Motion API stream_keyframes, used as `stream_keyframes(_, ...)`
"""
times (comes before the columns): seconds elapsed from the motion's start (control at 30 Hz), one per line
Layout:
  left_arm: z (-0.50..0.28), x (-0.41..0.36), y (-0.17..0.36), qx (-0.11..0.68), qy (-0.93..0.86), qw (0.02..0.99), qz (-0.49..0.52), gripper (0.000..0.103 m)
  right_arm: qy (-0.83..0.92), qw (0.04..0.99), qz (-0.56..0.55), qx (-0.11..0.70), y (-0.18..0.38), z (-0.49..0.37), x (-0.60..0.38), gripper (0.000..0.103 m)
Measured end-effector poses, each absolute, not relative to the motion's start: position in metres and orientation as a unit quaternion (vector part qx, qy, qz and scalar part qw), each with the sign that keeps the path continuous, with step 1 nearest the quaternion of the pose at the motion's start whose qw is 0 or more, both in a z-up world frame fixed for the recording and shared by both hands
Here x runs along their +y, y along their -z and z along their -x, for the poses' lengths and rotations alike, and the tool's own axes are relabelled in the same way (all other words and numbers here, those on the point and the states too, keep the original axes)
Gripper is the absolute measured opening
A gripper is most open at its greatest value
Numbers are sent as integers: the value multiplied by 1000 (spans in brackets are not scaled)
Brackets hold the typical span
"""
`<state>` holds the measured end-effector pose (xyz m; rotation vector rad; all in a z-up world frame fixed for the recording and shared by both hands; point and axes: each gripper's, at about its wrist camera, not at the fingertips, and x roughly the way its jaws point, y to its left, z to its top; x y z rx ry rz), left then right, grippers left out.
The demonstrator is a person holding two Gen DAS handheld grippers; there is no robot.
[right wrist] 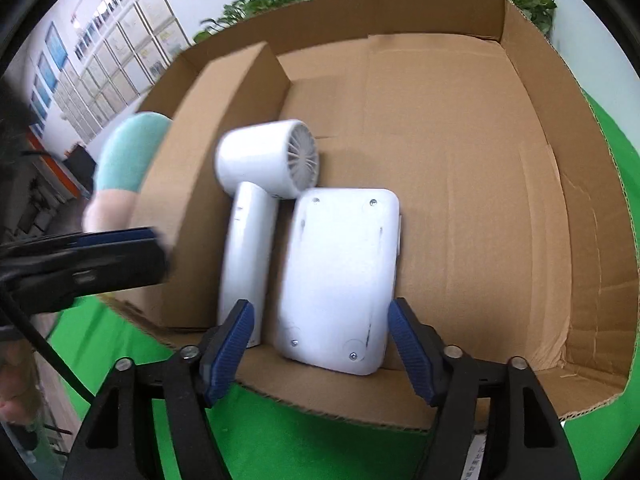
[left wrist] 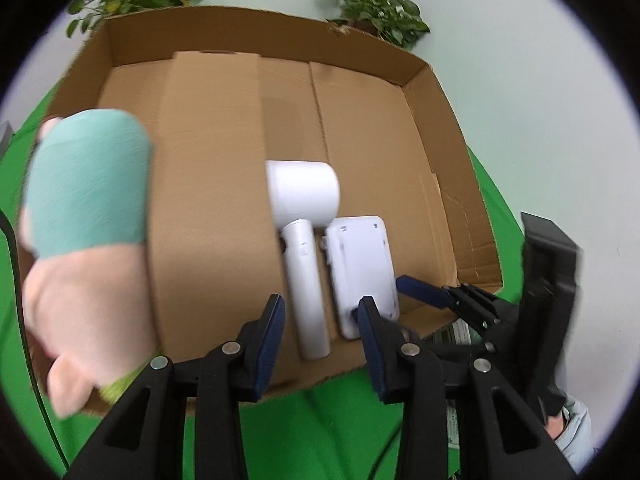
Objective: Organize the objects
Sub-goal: 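Lower the white device beside the hair dryer and open the right gripper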
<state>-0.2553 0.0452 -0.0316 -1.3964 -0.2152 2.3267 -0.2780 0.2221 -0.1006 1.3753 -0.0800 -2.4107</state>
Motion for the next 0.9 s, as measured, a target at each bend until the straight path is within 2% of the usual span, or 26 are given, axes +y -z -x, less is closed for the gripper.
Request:
stream_keyframes(0.07,246,37,28,-83,-839,205,497,36,855,168,-491,-24,102,279,222,51)
stream_keyframes(0.1,242,33,27,-85,-841,201,495,36,855,166,-492,-25,103,280,222,50)
stream_keyframes(0.3,212,13,16,-100,-853,180,479,36,865,156,-476,-11,104,276,217,49)
stream_keyframes(0.47,181,8,2,-75,-877,146,451,38,873,146,-465,-15,98,266,222,51)
stream_keyframes(0.5,176,7,-1,-67,-884,136,443,38,876,144,-461,-22,93,261,224,53)
stream_keyframes(0.53,169,6,-6,-54,-893,121,429,38,882,148,-445,-38,82,251,229,68)
stream_keyframes(0.57,161,6,-12,-41,-905,108,409,39,889,151,-429,-43,73,242,232,92)
stream_keyframes(0.6,155,6,-17,-32,-915,99,390,46,899,151,-409,-43,63,230,234,101)
stream_keyframes(0.63,146,6,-23,-24,-925,89,367,65,913,147,-379,-33,49,210,236,103)
stream_keyframes(0.7,127,3,-34,-24,-946,67,317,94,914,154,-374,-31,36,187,237,103)
stream_keyframes(0.8,97,-1,-47,-37,-972,50,225,96,920,168,-350,-50,17,145,243,103)
stream_keyframes(0.9,82,7,-52,-1,-982,21,186,103,939,137,-311,-44,1,110,248,103)
